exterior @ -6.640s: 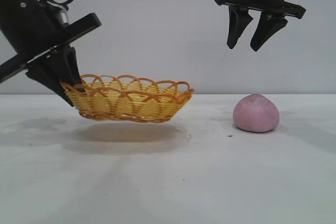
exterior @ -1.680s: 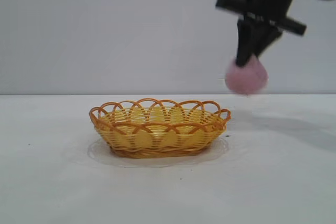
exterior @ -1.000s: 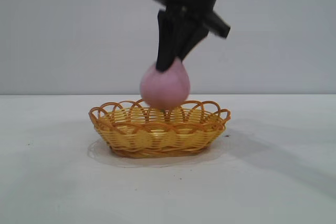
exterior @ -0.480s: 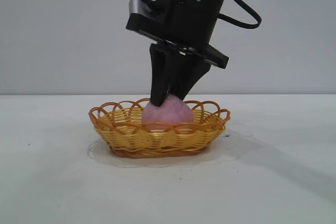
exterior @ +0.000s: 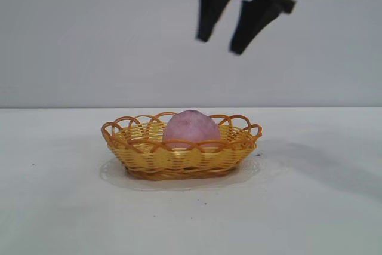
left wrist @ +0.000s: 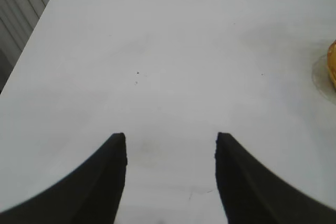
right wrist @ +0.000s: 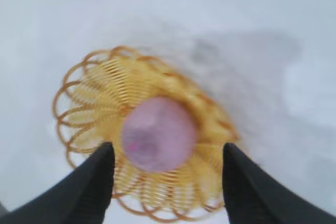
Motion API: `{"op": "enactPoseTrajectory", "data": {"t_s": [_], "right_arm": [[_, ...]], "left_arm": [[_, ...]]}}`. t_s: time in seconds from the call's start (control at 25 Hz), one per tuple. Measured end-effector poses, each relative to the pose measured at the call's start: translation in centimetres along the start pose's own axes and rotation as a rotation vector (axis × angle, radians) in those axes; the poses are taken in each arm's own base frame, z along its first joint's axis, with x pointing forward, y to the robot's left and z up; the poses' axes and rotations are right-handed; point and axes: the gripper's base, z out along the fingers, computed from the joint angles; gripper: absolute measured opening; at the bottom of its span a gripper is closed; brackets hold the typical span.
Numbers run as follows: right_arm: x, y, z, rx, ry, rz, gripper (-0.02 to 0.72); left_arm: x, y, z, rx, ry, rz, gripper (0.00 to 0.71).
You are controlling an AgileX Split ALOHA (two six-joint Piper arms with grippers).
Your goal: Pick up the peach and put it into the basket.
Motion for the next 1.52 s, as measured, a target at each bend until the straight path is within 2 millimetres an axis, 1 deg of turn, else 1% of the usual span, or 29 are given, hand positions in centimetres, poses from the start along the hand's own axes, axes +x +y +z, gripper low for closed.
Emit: {"op": "enactPoseTrajectory", "data": {"t_s": [0.08,0.12,0.2,0.28,0.4,0.52,0.56,0.64,0.76,0.8,0.88,1.0,1.24,1.36,1.52], "right_arm": [[-0.1,-2.2,-0.1,0.050,-0.020,0.072,0.389],[-0.1,-2.8,-0.2,0.062,-0.027,0.088,0.389],[-0.2,-3.3,-0.6,0.071,-0.050,0.114,0.389],[-0.2,-3.2,-1.4,0.072,-0.074,0.119,0.389],[0.0,-2.8,-4.0,0.066,-0.136,0.117,0.389],[1.2,-2.1,-7.7,0.057,-0.212,0.115,0.389],[2.1,-1.8,-8.9,0.056,-0.236,0.113,0.389],[4.4,-1.3,-11.0,0.054,-0.268,0.110,0.389],[9.0,-0.9,-11.5,0.063,-0.246,0.106,0.389],[10.7,-0.8,-11.0,0.069,-0.219,0.105,0.389],[14.2,-0.6,-10.6,0.075,-0.186,0.104,0.389],[18.3,-0.2,-10.7,0.075,-0.162,0.108,0.389],[24.7,0.8,-13.1,0.070,-0.174,0.099,0.389],[27.7,1.3,-14.6,0.072,-0.251,0.089,0.389],[31.2,1.8,-15.4,0.076,-0.370,0.075,0.389]], "left_arm": [[0.0,0.0,0.0,0.000,0.000,0.000,0.337],[0.0,0.0,0.0,0.000,0.000,0.000,0.337],[0.0,0.0,0.0,0.000,0.000,0.000,0.337],[0.0,0.0,0.0,0.000,0.000,0.000,0.337],[0.0,0.0,0.0,0.000,0.000,0.000,0.337],[0.0,0.0,0.0,0.000,0.000,0.000,0.337],[0.0,0.0,0.0,0.000,0.000,0.000,0.337],[0.0,0.0,0.0,0.000,0.000,0.000,0.337],[0.0,0.0,0.0,0.000,0.000,0.000,0.337],[0.0,0.0,0.0,0.000,0.000,0.000,0.337],[0.0,0.0,0.0,0.000,0.000,0.000,0.337],[0.0,0.0,0.0,0.000,0.000,0.000,0.337],[0.0,0.0,0.0,0.000,0.000,0.000,0.337],[0.0,0.0,0.0,0.000,0.000,0.000,0.337],[0.0,0.0,0.0,0.000,0.000,0.000,0.337]]}}
